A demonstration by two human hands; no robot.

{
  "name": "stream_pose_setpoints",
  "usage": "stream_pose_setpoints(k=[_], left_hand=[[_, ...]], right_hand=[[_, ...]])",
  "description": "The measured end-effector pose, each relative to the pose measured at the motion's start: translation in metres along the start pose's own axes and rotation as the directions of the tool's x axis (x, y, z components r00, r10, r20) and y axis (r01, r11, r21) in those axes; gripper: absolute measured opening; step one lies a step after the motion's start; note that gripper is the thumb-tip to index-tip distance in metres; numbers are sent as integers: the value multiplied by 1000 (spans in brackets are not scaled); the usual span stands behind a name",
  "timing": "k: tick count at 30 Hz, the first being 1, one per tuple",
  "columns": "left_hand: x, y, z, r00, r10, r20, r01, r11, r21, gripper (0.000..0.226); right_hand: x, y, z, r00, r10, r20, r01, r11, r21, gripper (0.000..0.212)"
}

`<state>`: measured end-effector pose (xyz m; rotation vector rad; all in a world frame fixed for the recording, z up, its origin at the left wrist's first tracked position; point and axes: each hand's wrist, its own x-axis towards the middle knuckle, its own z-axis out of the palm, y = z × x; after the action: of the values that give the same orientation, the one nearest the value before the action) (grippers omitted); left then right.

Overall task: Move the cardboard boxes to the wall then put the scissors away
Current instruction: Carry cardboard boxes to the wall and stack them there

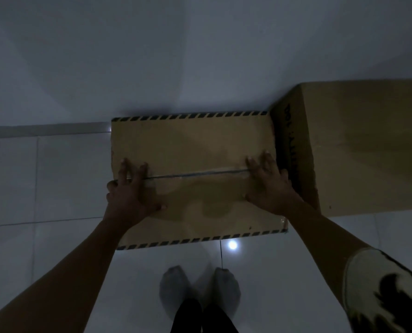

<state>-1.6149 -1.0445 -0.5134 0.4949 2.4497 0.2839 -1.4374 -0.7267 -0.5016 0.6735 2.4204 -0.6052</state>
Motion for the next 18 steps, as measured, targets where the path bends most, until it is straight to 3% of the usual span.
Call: stream_pose_setpoints(k=[6, 10, 13, 16, 18], left_hand=[[8, -7, 6, 1000, 11, -4, -11, 999, 34, 126], [8, -3, 8, 1000, 9, 16, -9, 999, 39, 126], [7, -2, 7, 999, 0, 34, 0, 1000, 3, 128], [1, -7, 9, 1000, 13, 13, -12, 997, -73, 130], [-4, -5, 12, 1000, -11, 6, 12, 993, -115, 132]], right_hand=[[6, -2, 5, 1000, 23, 14, -22, 997, -74, 100], [7, -20, 12, 997, 80, 17, -76, 985, -154, 111], [4, -39, 19, 997, -79, 5, 77, 946, -314, 117], [1, -58, 38, 951, -290, 108, 309, 876, -369, 122], [-3, -68, 49, 931, -332, 152, 365, 844, -394, 125]])
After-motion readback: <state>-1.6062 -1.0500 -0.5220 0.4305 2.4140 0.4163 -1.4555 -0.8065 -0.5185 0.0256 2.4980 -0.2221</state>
